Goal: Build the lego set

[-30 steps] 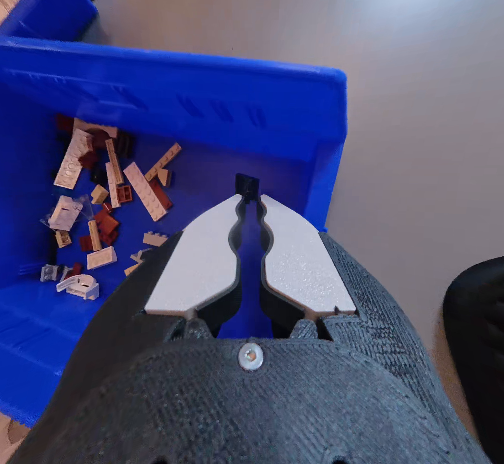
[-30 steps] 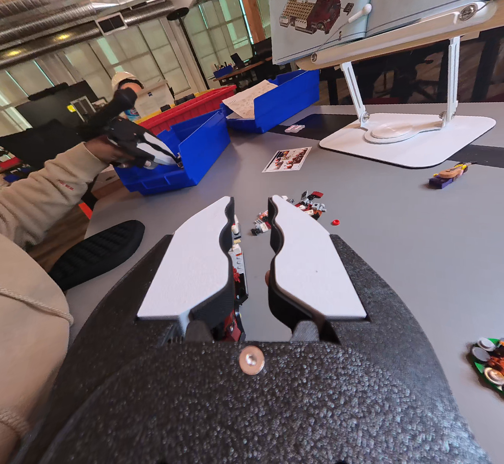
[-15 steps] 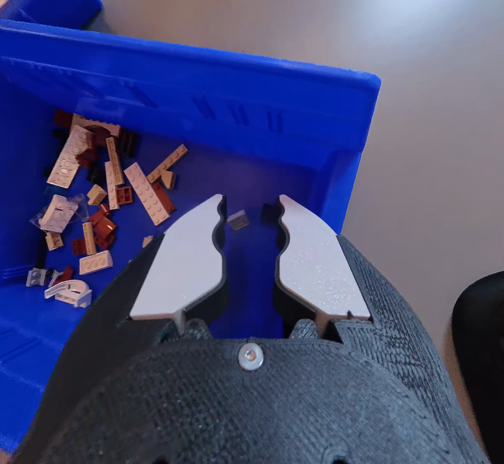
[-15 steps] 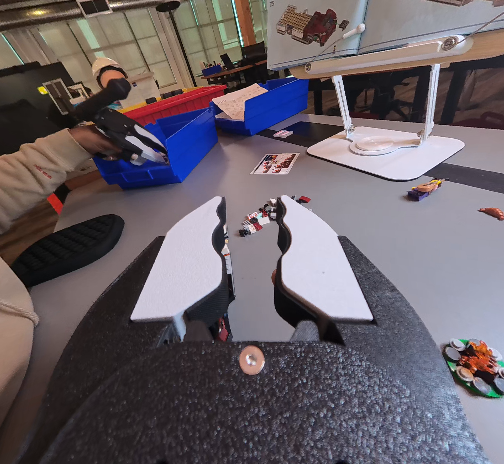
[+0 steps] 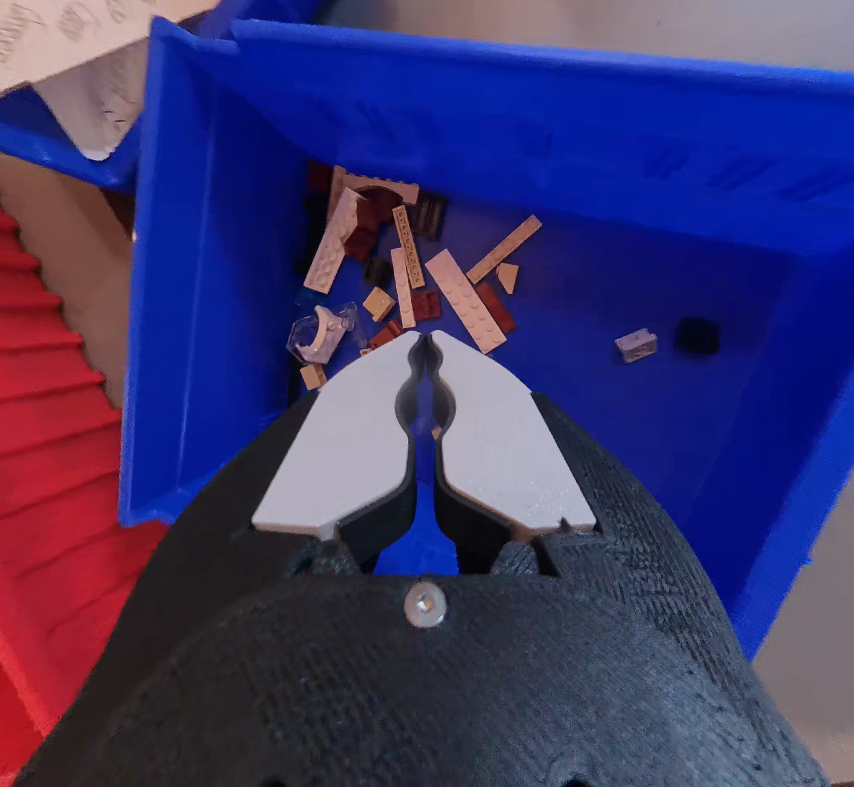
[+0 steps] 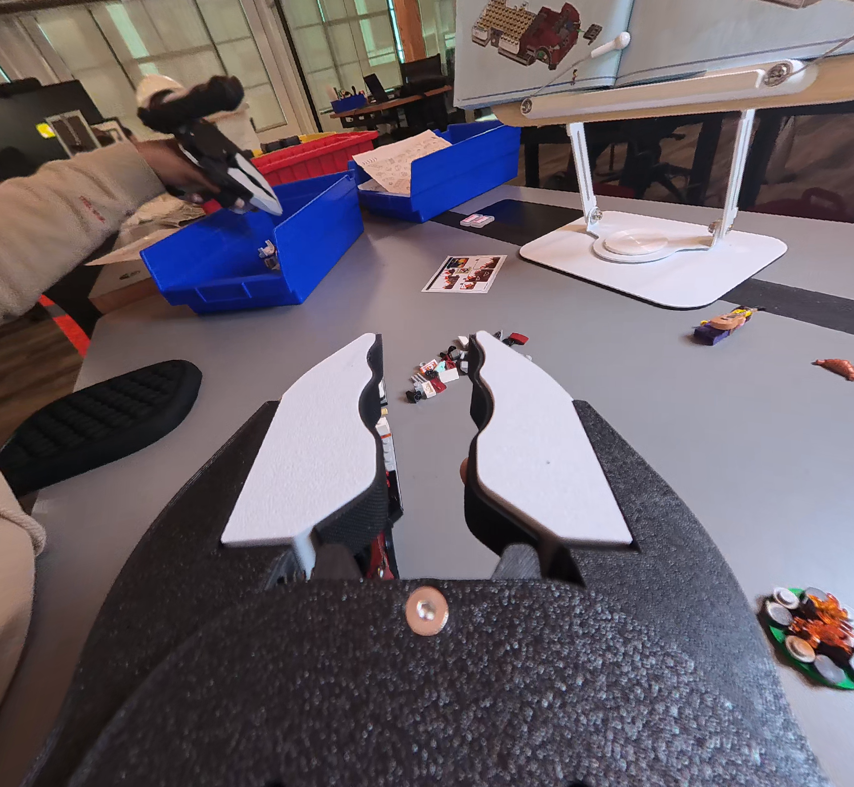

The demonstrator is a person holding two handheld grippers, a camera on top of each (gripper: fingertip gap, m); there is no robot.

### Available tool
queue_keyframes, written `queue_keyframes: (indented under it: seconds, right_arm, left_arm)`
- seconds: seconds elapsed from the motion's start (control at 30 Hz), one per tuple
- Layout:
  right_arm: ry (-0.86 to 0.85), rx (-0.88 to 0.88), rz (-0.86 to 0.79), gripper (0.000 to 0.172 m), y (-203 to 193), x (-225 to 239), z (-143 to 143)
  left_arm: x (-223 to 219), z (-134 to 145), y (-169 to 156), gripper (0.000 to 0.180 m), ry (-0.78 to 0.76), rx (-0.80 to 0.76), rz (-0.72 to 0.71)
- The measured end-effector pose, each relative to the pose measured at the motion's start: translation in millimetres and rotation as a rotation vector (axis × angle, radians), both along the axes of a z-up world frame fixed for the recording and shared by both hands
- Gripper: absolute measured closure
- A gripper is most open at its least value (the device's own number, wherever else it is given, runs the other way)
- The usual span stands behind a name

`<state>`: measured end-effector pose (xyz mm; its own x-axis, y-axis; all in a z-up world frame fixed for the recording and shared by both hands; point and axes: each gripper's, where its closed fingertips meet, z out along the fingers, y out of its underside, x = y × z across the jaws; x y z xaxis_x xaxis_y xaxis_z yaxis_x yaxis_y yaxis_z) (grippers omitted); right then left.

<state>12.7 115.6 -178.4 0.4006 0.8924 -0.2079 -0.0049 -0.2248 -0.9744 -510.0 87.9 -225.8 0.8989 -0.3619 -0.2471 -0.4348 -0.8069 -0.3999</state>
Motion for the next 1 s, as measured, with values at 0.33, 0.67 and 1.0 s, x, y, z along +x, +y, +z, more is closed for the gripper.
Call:
queue_keyframes:
  seconds: [0.33, 0.67, 1.0]
  right_arm:
    - [-0.023, -0.001, -0.052, 0.136, -3, -5, -5]
    - [-0.029, -0.019, -0.057, 0.136, 2, -9, -13]
    - [0.026, 0.042, -0.133, 0.136, 12, 10, 4]
  left_arm:
    - [4, -69, 52, 0.150, -0.070, -0.224, -0.136]
    - [17, -69, 47, 0.165, -0.097, -0.252, -0.232]
    - [-3, -9, 27, 0.156, -0.251, -0.091, -0.217]
